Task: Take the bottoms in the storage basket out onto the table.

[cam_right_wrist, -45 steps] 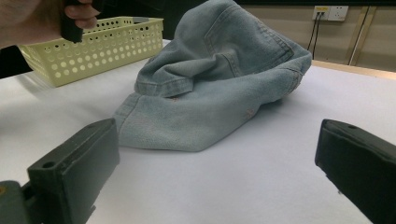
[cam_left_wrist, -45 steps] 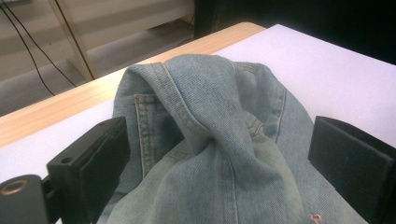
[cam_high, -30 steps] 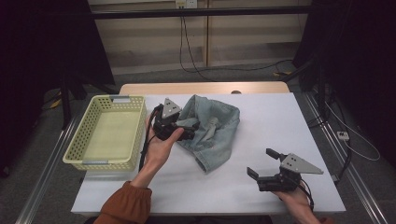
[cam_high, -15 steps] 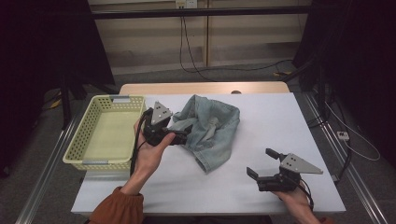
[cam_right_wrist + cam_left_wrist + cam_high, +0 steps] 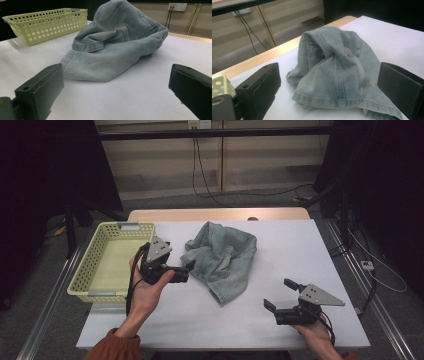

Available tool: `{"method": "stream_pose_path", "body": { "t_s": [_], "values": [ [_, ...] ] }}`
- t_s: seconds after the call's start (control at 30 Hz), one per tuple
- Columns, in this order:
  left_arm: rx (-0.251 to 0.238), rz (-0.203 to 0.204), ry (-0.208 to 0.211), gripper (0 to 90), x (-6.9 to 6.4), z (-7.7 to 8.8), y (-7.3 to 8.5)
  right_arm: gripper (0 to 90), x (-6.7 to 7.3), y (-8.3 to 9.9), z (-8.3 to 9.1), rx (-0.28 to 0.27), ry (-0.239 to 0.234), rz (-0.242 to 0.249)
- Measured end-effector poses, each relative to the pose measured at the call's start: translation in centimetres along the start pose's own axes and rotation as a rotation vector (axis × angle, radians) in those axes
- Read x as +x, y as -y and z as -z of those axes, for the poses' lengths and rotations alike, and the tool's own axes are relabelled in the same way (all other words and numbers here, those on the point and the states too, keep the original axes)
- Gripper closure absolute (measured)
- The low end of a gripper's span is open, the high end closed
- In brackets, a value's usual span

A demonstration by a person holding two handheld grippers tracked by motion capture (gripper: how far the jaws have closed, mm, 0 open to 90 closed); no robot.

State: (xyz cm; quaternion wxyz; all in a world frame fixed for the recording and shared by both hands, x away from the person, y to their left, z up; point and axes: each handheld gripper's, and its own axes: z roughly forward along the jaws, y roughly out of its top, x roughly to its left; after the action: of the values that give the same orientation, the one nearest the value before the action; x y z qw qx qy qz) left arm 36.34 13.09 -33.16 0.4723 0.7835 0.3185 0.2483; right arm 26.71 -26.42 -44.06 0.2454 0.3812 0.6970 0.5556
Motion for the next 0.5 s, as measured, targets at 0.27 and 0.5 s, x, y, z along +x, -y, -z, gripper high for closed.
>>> {"method": "stream_pose_path", "body": {
  "t_s": [0.27,0.5],
  "values": [
    [-0.008,-0.02,-0.02,4.7,-0.1,1.6,0.6,0.0,0.0,0.0,0.0,0.0,0.0,0.002],
    [-0.003,-0.032,-0.042,4.9,0.0,2.5,1.4,0.0,0.0,0.0,0.0,0.0,0.001,0.0]
  ]
}}
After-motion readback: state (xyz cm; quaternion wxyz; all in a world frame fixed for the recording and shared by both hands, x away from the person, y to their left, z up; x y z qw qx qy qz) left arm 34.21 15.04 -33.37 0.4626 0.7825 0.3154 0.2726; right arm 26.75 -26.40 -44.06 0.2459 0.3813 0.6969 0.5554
